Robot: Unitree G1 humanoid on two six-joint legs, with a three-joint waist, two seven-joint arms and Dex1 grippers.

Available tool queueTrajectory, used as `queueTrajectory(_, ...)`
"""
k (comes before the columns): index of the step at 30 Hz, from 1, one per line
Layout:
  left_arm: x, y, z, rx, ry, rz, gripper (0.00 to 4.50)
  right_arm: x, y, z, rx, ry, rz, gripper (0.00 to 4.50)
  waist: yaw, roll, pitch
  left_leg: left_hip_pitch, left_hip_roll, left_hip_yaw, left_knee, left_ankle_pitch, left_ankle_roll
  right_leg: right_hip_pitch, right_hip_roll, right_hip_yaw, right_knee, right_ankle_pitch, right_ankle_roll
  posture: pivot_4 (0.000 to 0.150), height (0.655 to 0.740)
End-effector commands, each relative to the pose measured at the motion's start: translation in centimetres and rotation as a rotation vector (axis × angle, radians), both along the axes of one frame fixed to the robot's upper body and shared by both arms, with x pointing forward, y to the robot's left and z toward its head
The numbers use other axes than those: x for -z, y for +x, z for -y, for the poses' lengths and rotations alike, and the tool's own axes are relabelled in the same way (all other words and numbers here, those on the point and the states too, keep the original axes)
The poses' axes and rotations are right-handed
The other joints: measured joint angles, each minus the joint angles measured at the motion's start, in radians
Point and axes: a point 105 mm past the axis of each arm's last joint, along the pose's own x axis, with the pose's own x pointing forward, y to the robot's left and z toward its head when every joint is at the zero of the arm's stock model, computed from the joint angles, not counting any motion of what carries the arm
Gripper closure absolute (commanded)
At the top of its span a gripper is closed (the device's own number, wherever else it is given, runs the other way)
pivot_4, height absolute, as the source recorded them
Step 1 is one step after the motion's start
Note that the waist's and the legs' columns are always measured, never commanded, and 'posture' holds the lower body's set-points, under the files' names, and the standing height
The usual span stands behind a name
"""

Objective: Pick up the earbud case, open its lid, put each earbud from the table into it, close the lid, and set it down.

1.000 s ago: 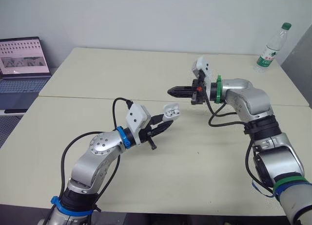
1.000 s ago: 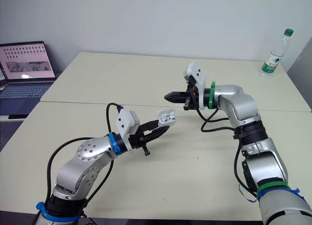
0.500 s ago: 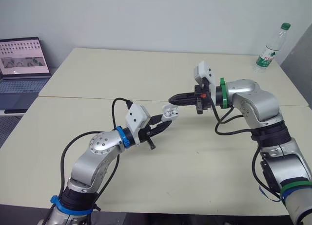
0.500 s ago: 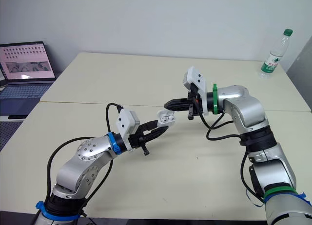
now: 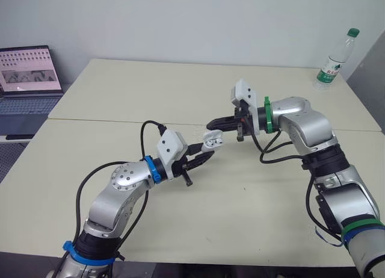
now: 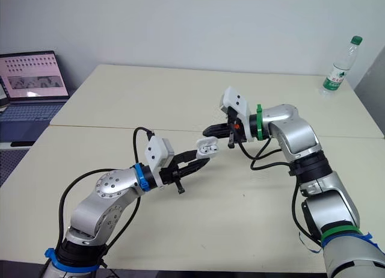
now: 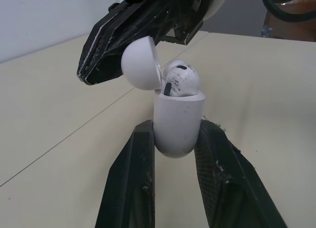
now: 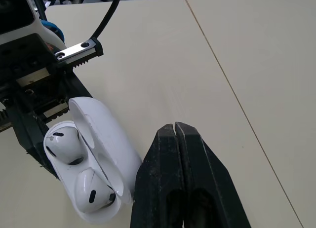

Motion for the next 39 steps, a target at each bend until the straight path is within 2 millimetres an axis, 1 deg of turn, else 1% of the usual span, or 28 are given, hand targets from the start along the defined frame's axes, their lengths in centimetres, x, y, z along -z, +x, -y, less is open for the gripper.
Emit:
queueTrajectory(1,-1.2,-0.3,0.1,0.002,-0.008,0.062,3.75,-1.5,-1.5,-0.5,-0.089,0.009,0.033,4.47,0.0,0.0,0.0,0.0,0.0,0.0,0.0,0.0,0.0,0.0,0.0,0.0,0.0,0.0,0.0,0.15,0.74)
queueTrajectory(6,-1.2,0.0,-0.3,-0.026,-0.022,0.055,3.75,-1.4,-2.2,0.3,-0.1,-0.012,0.007,4.47,0.0,0.0,0.0,0.0,0.0,-0.001,0.0,0.0,0.0,0.0,0.0,-0.001,0.0,0.0,0.0,0.15,0.74)
queueTrajectory(11,-1.6,0.4,-0.4,-0.049,-0.075,0.024,3.75,-1.1,-2.5,0.6,-0.067,0.01,0.004,4.47,0.0,0.0,0.0,0.0,0.0,-0.001,0.0,0.0,0.0,0.0,0.0,-0.001,0.0,0.0,0.0,0.15,0.74)
queueTrajectory(14,-1.2,0.3,-0.2,-0.038,-0.106,-0.051,3.75,-1.9,-2.3,0.8,-0.015,0.116,0.003,4.47,0.0,0.0,0.0,0.0,0.0,-0.001,0.0,0.0,0.0,0.0,0.0,-0.001,0.0,0.0,0.0,0.15,0.74)
queueTrajectory(16,-0.6,0.1,-0.1,-0.033,-0.132,-0.142,3.75,-3.0,-1.9,1.5,0.029,0.219,0.01,4.47,0.0,0.0,0.0,0.0,0.0,-0.001,0.0,0.0,0.0,0.0,0.0,-0.001,0.0,0.0,0.0,0.15,0.74)
queueTrajectory(17,-0.4,0.1,0.0,-0.034,-0.148,-0.186,3.75,-3.1,-2.0,1.9,0.031,0.235,0.027,4.47,0.0,0.0,0.0,0.0,0.0,-0.001,0.0,0.0,0.0,0.0,0.0,-0.001,0.001,0.0,0.0,0.15,0.74)
queueTrajectory(19,0.3,0.1,0.4,-0.033,-0.191,-0.301,3.75,-2.9,-2.7,2.9,0.004,0.243,0.051,4.1,0.003,0.0,0.0,0.0,0.0,-0.001,0.001,0.0,0.0,0.001,0.0,-0.001,0.0,0.0,0.0,0.15,0.74)
queueTrajectory(21,1.1,-0.1,1.1,-0.022,-0.24,-0.441,3.75,-2.3,-3.4,3.8,-0.002,0.24,0.063,3.55,0.006,0.0,0.0,-0.001,-0.001,-0.002,0.001,0.0,0.0,0.001,0.0,-0.002,0.0,0.0,0.0,0.15,0.74)
queueTrajectory(24,2.6,-0.2,2.0,0.001,-0.281,-0.622,3.75,-0.7,-4.1,5.0,0.002,0.203,0.087,2.4,0.005,0.0,0.0,-0.001,-0.001,-0.003,0.001,0.0,0.0,0.002,0.0,-0.002,-0.001,0.0,0.0,0.15,0.74)
queueTrajectory(26,3.7,0.1,2.3,-0.016,-0.298,-0.73,3.75,0.5,-4.7,5.6,-0.012,0.17,0.117,1.62,0.003,-0.001,0.0,-0.001,-0.001,-0.003,0.001,0.0,0.0,0.002,0.0,-0.003,0.0,0.0,0.001,0.15,0.74)
queueTrajectory(29,5.2,0.7,2.7,-0.031,-0.309,-0.865,3.75,3.1,-6.1,6.6,-0.037,0.113,0.088,0.56,0.001,-0.001,0.0,0.001,-0.001,-0.003,0.002,0.0,0.0,0.002,0.001,-0.002,0.001,0.0,0.001,0.15,0.74)
queueTrajectory(30,5.6,1.0,2.7,-0.045,-0.31,-0.895,3.75,4.0,-6.6,6.8,-0.043,0.101,0.073,0.11,0.001,-0.001,0.0,0.001,-0.001,-0.003,0.002,0.0,0.0,0.002,0.001,-0.002,0.001,0.0,0.001,0.15,0.74)
queueTrajectory(31,6.1,1.3,2.7,-0.065,-0.315,-0.924,3.75,4.6,-7.0,7.0,-0.046,0.094,0.064,0.02,0.0,-0.001,0.0,0.001,-0.001,-0.003,0.002,0.0,0.0,0.002,0.001,-0.002,0.001,0.0,0.001,0.15,0.74)
queueTrajectory(33,7.0,2.0,2.6,-0.107,-0.336,-0.988,3.75,5.6,-7.6,7.4,-0.048,0.073,0.069,0.02,-0.001,-0.001,0.0,0.002,0.0,-0.002,0.001,0.0,0.0,0.002,0.002,-0.001,0.001,0.0,0.001,0.15,0.74)
queueTrajectory(35,7.6,2.1,2.6,-0.129,-0.337,-1.03,3.75,5.9,-7.2,7.6,-0.009,0.069,0.093,0.02,-0.004,-0.001,0.0,0.002,0.0,-0.001,0.002,0.0,0.0,0.003,0.002,0.0,0.001,0.0,0.001,0.15,0.74)
queueTrajectory(37,8.1,2.0,2.3,-0.154,-0.331,-1.071,3.04,6.1,-6.9,7.9,0.015,0.055,0.093,0.0,-0.005,-0.001,0.0,0.003,0.0,0.0,0.001,0.0,0.0,0.003,0.002,0.001,0.001,0.0,0.001,0.15,0.74)
queueTrajectory(39,8.6,1.7,1.7,-0.18,-0.312,-1.094,2.48,6.0,-6.6,8.0,0.027,0.058,0.091,0.0,-0.005,-0.001,0.0,0.003,0.0,-0.001,0.001,0.0,-0.001,0.003,0.002,0.001,0.001,0.0,0.001,0.15,0.74)
